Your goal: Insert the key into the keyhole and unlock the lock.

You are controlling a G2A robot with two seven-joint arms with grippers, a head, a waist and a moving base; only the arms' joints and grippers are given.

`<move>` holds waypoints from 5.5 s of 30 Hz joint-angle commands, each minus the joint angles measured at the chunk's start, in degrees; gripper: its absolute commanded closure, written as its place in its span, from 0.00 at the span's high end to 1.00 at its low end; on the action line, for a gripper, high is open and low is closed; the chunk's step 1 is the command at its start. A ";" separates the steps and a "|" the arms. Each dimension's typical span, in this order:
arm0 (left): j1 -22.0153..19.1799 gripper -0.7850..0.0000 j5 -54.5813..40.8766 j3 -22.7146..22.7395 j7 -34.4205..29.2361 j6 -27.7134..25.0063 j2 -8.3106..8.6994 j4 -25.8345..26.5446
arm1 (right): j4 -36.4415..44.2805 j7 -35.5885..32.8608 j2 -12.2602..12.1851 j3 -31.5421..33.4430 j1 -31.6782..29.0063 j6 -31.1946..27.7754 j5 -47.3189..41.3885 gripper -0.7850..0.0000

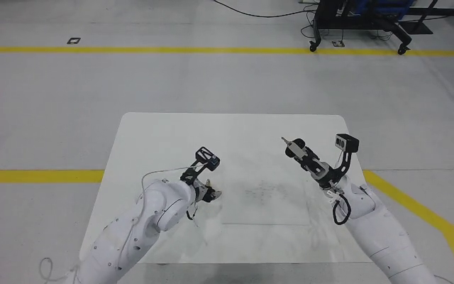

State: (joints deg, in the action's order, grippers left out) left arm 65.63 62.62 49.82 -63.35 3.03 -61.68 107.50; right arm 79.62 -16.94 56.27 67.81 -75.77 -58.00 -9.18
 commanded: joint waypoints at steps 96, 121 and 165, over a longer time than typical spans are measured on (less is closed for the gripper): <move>-0.32 0.00 -64.18 28.04 -13.68 -17.36 -3.13 -25.12 | 0.00 0.00 0.00 0.00 0.00 0.00 0.00 0.00; -11.29 0.00 -93.46 18.37 -22.49 -17.14 -4.61 -43.99 | 2.37 -1.39 0.19 -1.35 -0.15 1.10 -1.39 0.00; -26.70 0.00 -123.90 -11.22 -24.65 -19.32 -6.50 -59.93 | -5.17 -19.09 8.14 -17.15 20.21 19.65 -18.97 0.00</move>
State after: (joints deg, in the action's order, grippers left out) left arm 39.08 -60.77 38.92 -88.00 -16.28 -68.20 47.82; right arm 74.56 -35.81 64.31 50.68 -55.60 -38.32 -28.03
